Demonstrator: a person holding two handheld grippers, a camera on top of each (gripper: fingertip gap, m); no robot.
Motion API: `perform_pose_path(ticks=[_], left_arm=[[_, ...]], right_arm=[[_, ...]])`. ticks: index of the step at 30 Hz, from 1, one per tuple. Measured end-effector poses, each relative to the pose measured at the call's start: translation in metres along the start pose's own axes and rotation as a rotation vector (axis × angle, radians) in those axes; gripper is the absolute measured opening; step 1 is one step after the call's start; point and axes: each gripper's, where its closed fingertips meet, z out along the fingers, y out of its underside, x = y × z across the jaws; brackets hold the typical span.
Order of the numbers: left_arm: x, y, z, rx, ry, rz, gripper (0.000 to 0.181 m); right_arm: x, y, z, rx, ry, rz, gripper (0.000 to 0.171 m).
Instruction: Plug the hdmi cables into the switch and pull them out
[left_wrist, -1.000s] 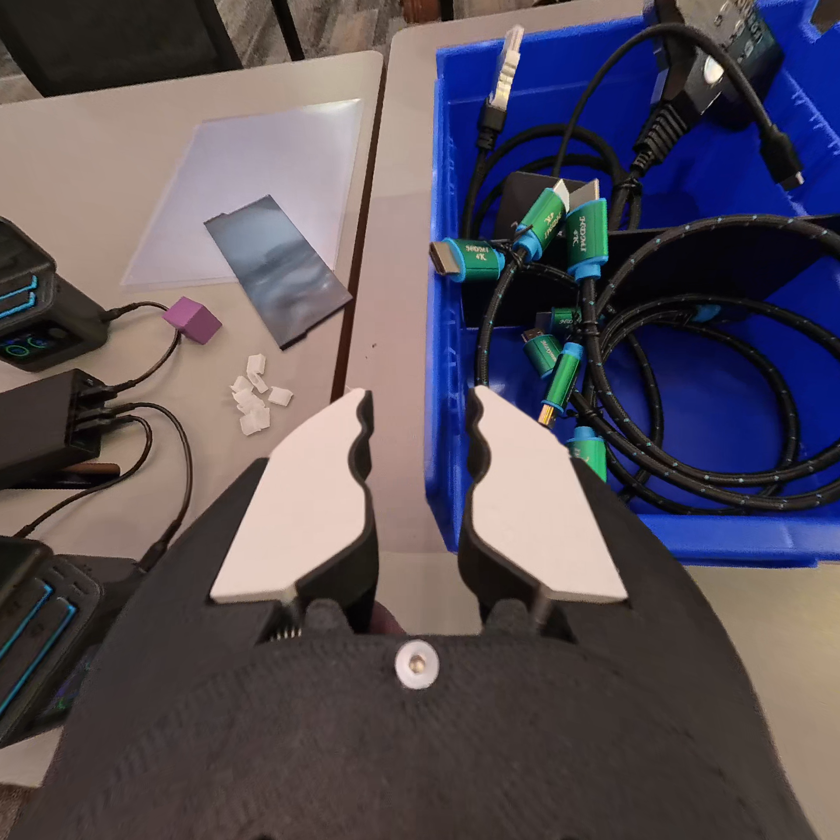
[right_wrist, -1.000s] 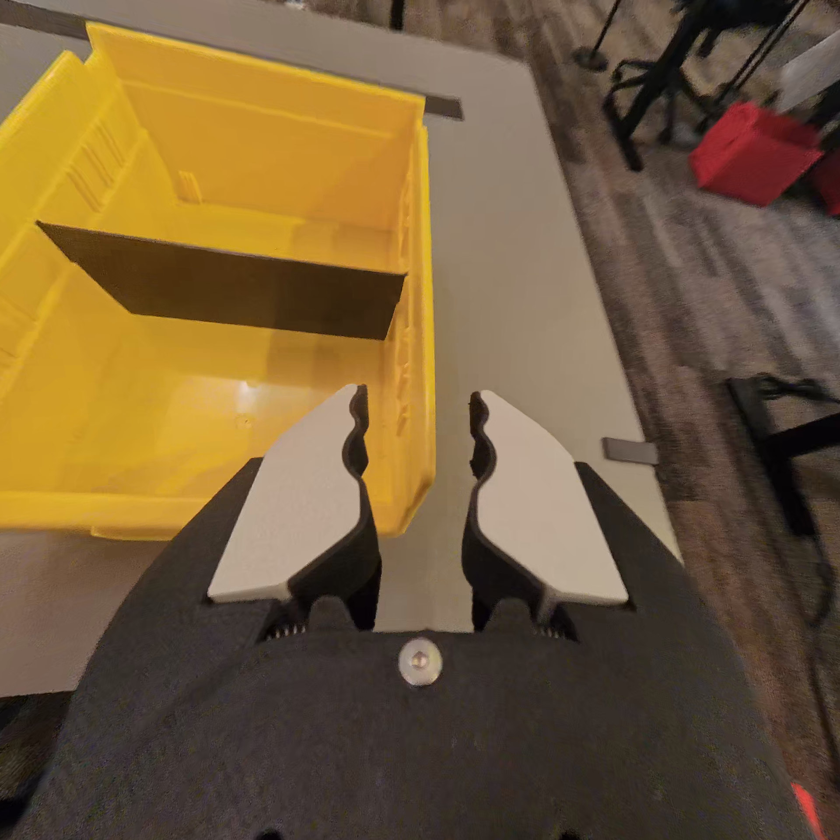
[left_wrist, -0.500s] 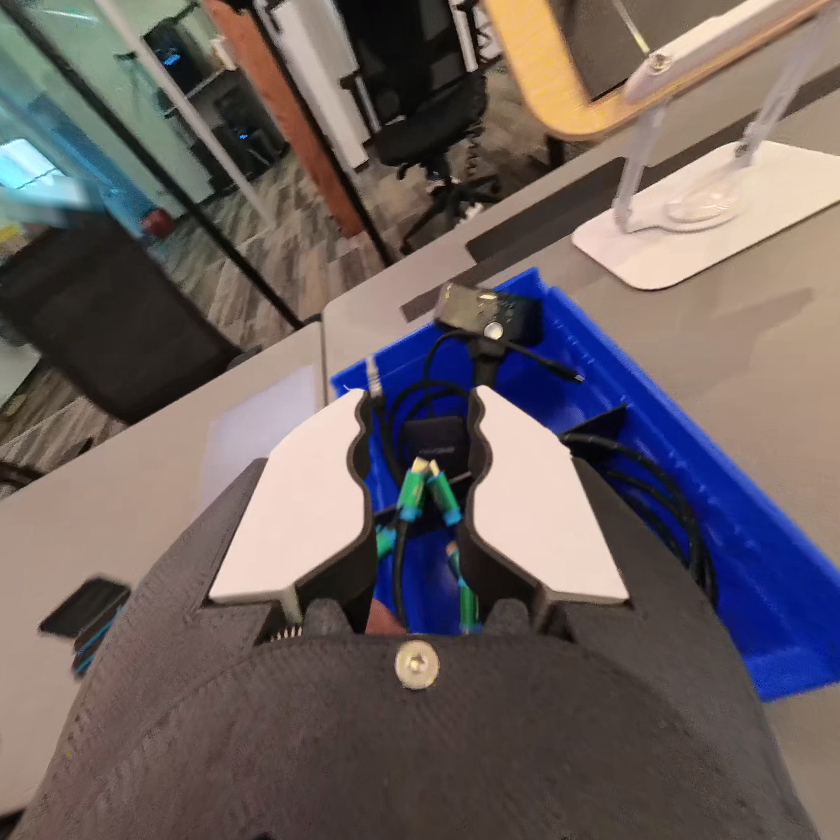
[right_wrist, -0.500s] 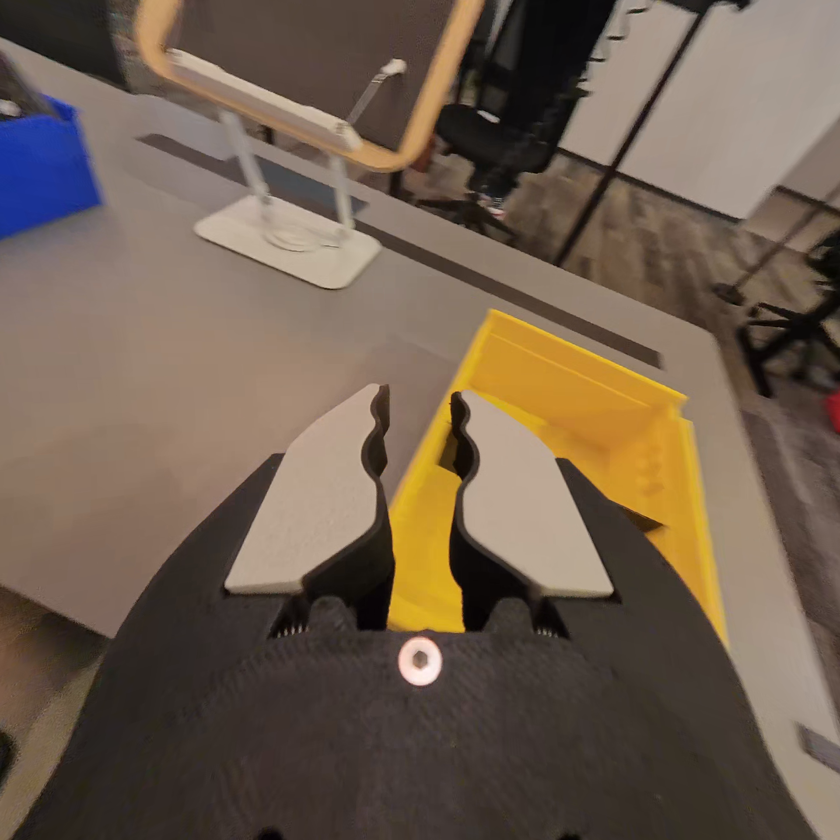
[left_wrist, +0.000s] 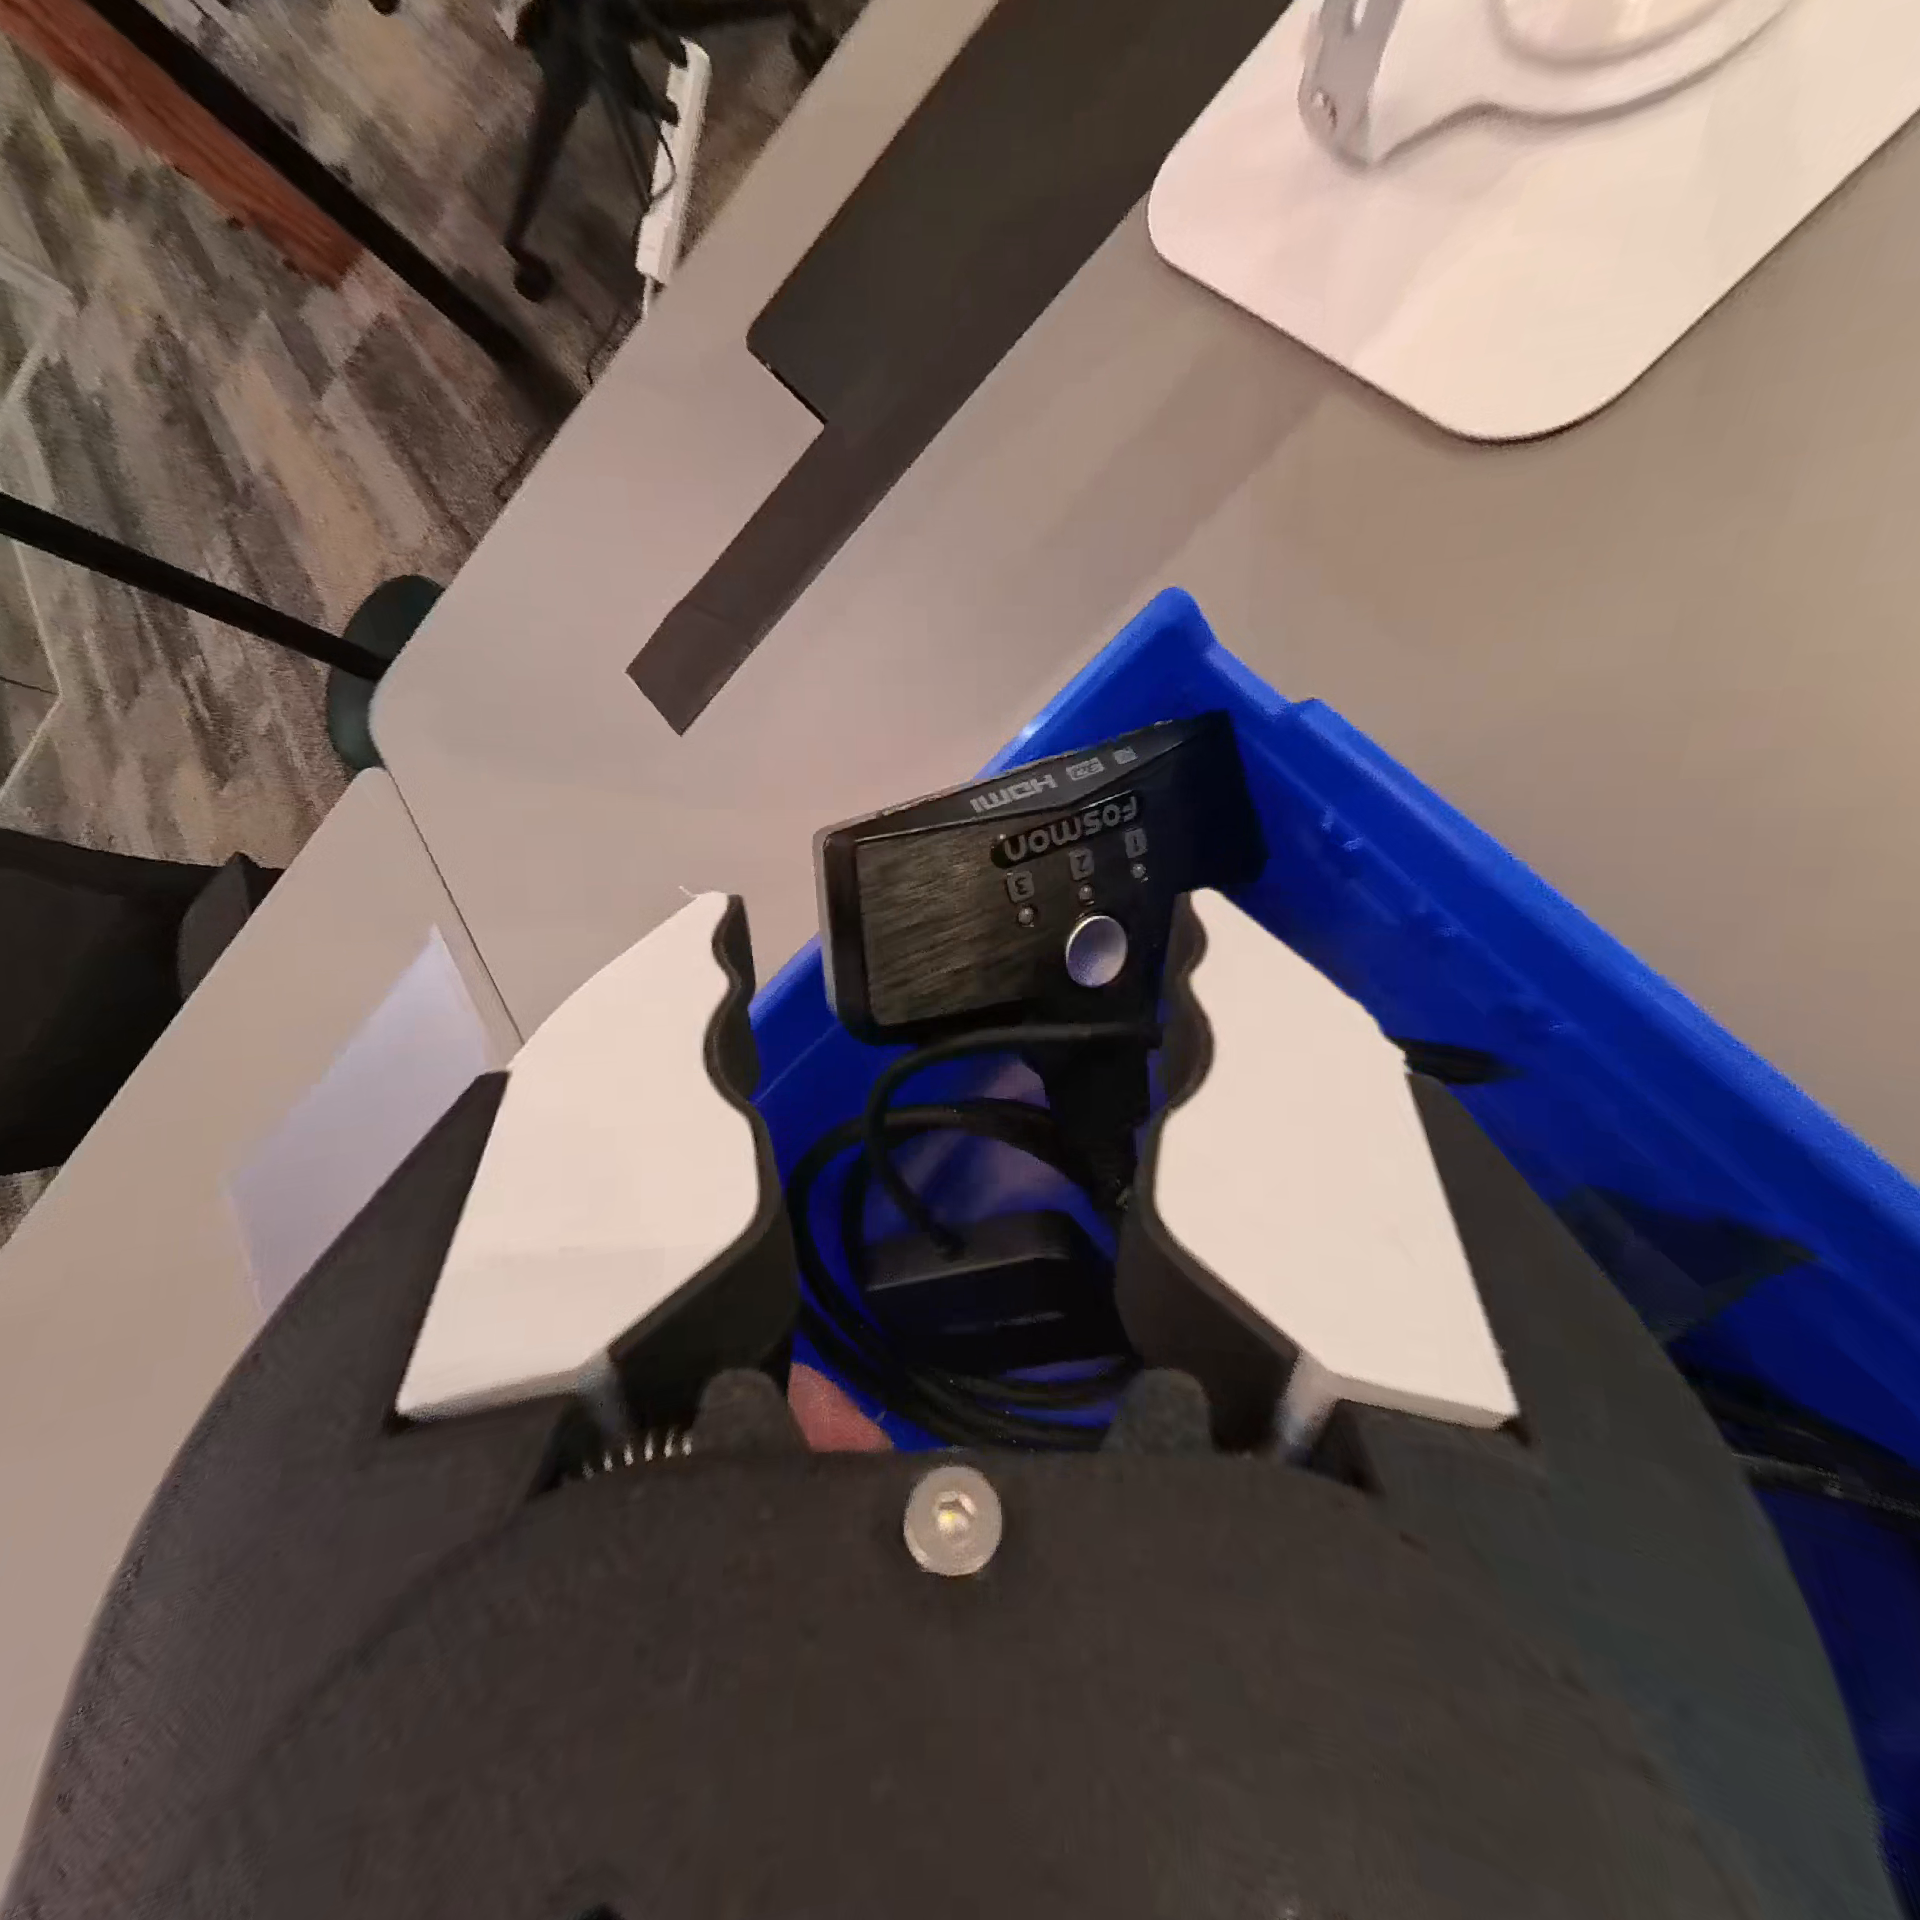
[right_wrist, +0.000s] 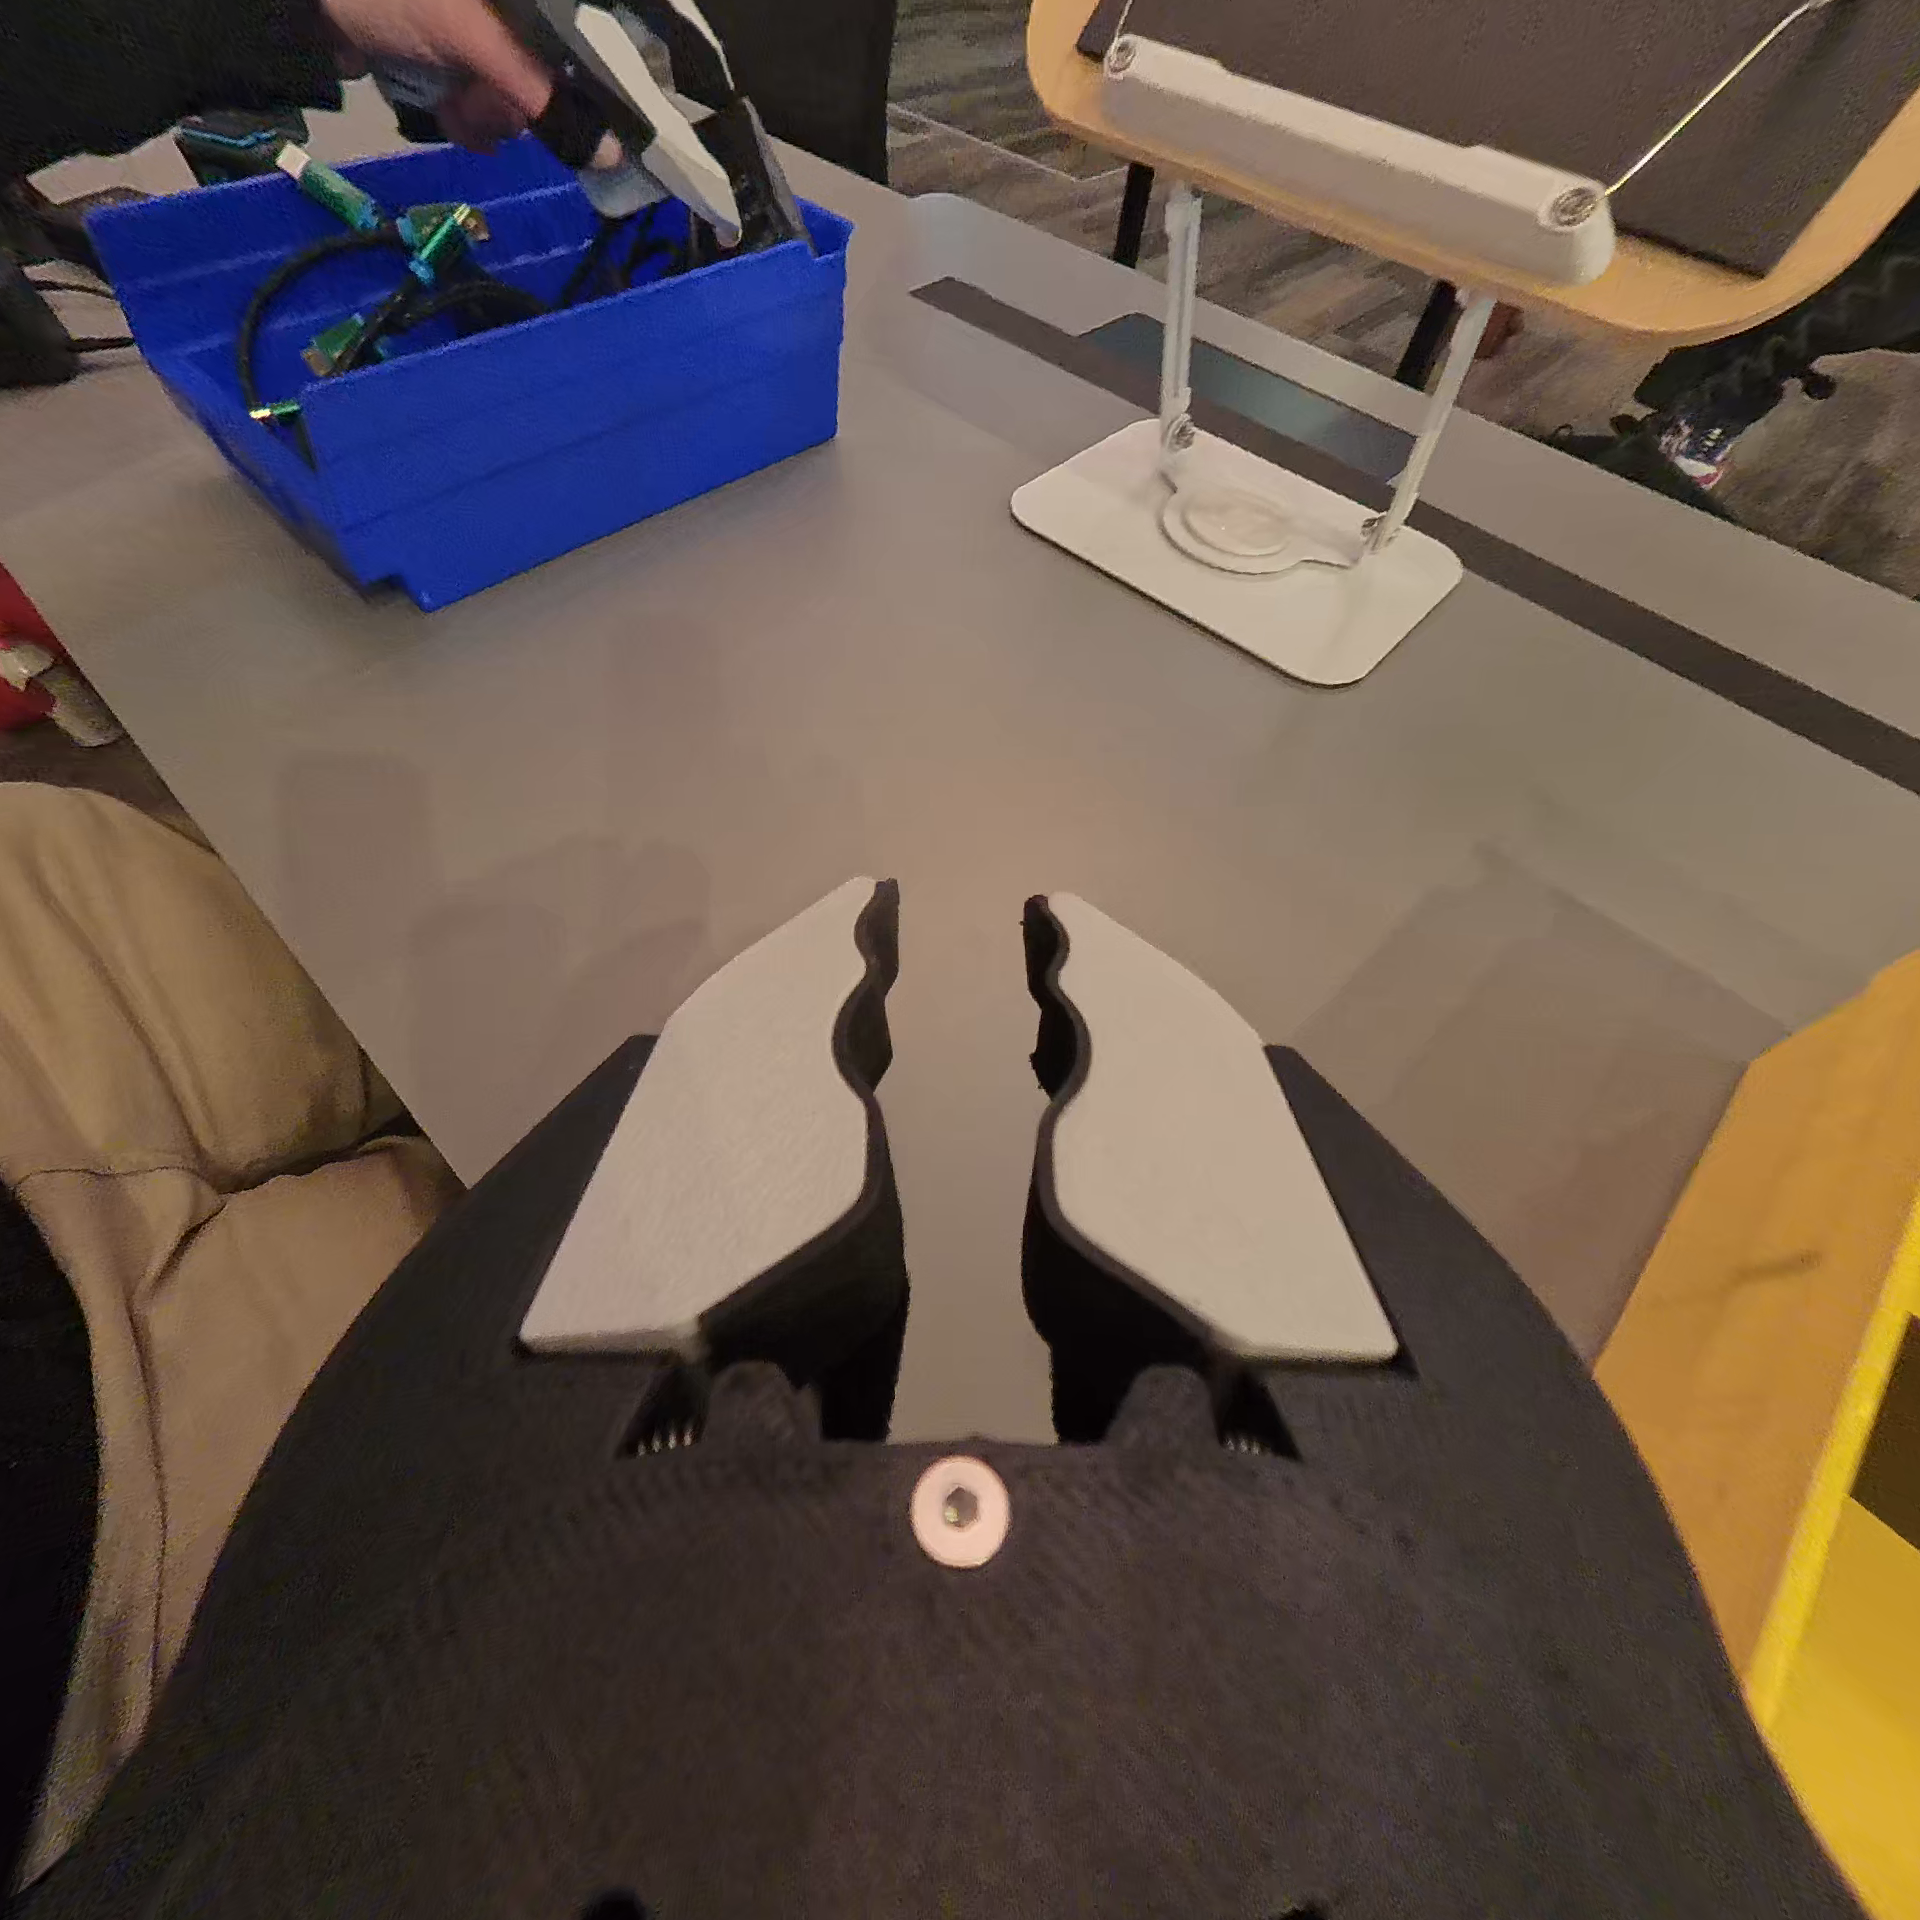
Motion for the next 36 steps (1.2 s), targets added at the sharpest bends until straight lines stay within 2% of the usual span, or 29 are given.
perform_pose_path(ticks=[3, 7, 10, 17, 22, 26, 31, 36], left_arm=[[-0.002, 0.01, 0.013, -0.05, 0.009, 0.032, 0.075], [0.004, 0.009, 0.016, -0.018, 0.046, 0.022, 0.065], [0.003, 0.005, 0.011, 0.007, -0.01, 0.09, 0.061], [0.011, -0.01, -0.013, 0.093, -0.147, 0.262, 0.038], [0.033, -0.011, -0.021, 0.124, -0.073, 0.327, 0.026], [0.044, -0.006, -0.01, 0.073, -0.038, 0.367, 0.026], [0.043, -0.009, -0.01, 0.074, -0.047, 0.32, 0.024], [0.027, -0.028, -0.043, 0.23, -0.108, 0.176, 0.022]], right_arm=[[-0.003, 0.008, 0.007, -0.017, -0.024, 0.013, 0.022], [-0.004, 0.016, 0.013, -0.024, -0.041, 0.026, 0.021], [-0.004, 0.02, 0.016, -0.031, -0.053, 0.041, 0.021], [-0.005, 0.026, 0.02, -0.043, -0.06, 0.042, 0.021], [-0.005, 0.028, 0.021, -0.047, -0.061, 0.043, 0.02], [-0.008, 0.028, 0.022, -0.053, -0.068, 0.04, 0.02], [-0.008, 0.029, 0.022, -0.056, -0.066, 0.035, 0.02], [-0.008, 0.027, 0.021, -0.049, -0.077, 0.043, 0.02]])
